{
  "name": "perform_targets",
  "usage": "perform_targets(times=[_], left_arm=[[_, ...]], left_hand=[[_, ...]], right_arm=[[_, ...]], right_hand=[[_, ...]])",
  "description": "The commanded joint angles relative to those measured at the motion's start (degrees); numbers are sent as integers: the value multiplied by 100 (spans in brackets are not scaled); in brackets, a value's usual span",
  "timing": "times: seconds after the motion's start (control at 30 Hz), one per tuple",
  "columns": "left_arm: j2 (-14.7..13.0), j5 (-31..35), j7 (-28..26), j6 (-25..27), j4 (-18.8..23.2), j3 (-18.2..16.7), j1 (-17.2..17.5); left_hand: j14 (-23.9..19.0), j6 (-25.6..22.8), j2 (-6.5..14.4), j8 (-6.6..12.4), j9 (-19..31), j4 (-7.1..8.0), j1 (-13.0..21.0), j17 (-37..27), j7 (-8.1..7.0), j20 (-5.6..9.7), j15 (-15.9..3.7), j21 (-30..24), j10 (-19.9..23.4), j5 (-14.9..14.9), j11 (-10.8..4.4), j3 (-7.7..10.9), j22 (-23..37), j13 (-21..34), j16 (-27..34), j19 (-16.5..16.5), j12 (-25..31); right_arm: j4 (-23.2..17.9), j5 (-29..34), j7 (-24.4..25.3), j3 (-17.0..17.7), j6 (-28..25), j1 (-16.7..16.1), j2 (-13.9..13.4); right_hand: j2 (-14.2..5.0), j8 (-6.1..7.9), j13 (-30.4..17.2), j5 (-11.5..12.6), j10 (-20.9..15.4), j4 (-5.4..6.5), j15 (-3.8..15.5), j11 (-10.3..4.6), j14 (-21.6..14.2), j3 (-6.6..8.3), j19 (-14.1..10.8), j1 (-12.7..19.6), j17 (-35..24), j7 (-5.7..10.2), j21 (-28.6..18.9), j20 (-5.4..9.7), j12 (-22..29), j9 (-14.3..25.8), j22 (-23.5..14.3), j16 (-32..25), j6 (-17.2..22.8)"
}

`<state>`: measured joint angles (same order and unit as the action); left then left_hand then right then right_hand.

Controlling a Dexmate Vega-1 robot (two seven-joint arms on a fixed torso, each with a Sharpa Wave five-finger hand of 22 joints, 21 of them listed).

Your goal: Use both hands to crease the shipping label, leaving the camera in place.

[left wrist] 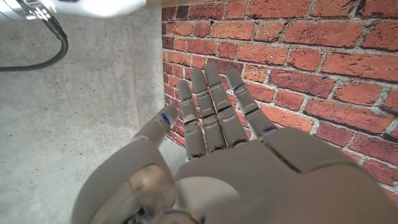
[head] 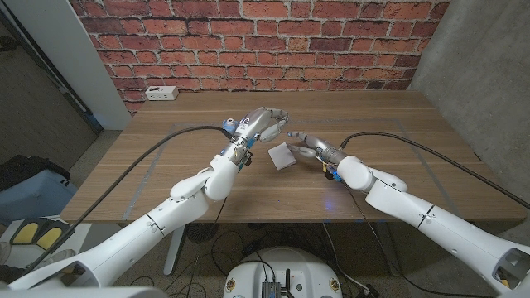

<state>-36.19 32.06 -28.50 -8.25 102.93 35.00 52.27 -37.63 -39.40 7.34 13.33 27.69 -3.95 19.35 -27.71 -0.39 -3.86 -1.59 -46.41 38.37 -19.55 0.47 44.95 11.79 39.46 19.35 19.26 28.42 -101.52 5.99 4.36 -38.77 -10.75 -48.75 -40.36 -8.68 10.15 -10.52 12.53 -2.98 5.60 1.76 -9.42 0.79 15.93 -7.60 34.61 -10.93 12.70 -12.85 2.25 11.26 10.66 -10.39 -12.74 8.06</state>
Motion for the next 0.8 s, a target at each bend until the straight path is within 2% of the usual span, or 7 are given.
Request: perform_targets(times=[0.03,0.2,0.5,0.6,0.7,0.73,0.8], left_arm=[[215,-988,-127,-452,-299,-272,161],[298,-1640,115,-774,-500,-377,177],[407,-2386,445,-1318,-875,-529,166],[407,-2652,651,-1473,-1011,-569,136],[398,-2845,823,-1564,-1107,-609,110],[388,-2926,903,-1608,-1145,-619,96],[379,-3052,1018,-1655,-1198,-645,83]], left_hand=[[526,434,-63,-236,-243,-82,-149,392,-123,-95,54,73,-592,65,40,80,-85,-350,-460,-205,-529],[1046,1111,-88,-367,-575,-160,-295,801,-260,-96,77,201,-1137,150,101,100,-136,-751,-780,-359,-1106],[1889,2025,-187,-391,-1038,-287,-432,1220,-565,109,20,548,-1732,367,41,-54,-173,-1246,-929,-853,-1662],[2264,2382,-202,-398,-1247,-308,-501,1381,-668,179,-64,704,-2057,517,-101,-204,-178,-1465,-944,-1045,-1809],[2456,2594,-228,-393,-1376,-302,-569,1472,-706,272,-82,813,-2263,619,-142,-324,-181,-1606,-935,-1190,-1844],[2608,2669,-205,-368,-1470,-298,-595,1539,-723,311,-89,885,-2409,690,-302,-386,-181,-1715,-935,-1266,-1851],[2749,2807,-222,-379,-1548,-291,-640,1593,-753,360,-110,968,-2561,756,-378,-459,-182,-1813,-938,-1379,-1860]], right_arm=[[412,-782,250,395,1012,-217,131],[629,-1068,239,503,1462,-263,218],[749,-1329,362,648,1862,-376,349],[714,-1350,426,670,1883,-415,383],[740,-1408,477,693,1979,-453,445],[743,-1425,502,702,1998,-469,468],[717,-1420,580,717,1998,-507,499]], right_hand=[[36,33,-17,32,-28,28,377,82,-82,-36,-96,-87,-8,3,-53,57,32,16,6,-22,-63],[97,49,-15,37,-84,53,270,233,-182,-117,-254,-187,13,-3,-86,200,28,14,8,-6,-67],[173,65,-12,22,-173,74,170,467,-308,-216,-369,-311,23,-169,-97,171,33,11,12,3,-56],[201,67,-11,15,-198,80,128,521,-335,-246,-391,-348,25,-206,-98,131,36,10,13,6,-52],[232,67,-10,8,-208,81,77,552,-357,-275,-408,-380,27,-240,-97,87,33,8,14,8,-54],[247,68,-10,5,-215,79,67,572,-362,-288,-413,-391,28,-248,-95,78,33,8,14,12,-53],[275,72,-10,2,-224,73,46,603,-372,-309,-426,-408,32,-284,-95,48,32,7,15,19,-45]])
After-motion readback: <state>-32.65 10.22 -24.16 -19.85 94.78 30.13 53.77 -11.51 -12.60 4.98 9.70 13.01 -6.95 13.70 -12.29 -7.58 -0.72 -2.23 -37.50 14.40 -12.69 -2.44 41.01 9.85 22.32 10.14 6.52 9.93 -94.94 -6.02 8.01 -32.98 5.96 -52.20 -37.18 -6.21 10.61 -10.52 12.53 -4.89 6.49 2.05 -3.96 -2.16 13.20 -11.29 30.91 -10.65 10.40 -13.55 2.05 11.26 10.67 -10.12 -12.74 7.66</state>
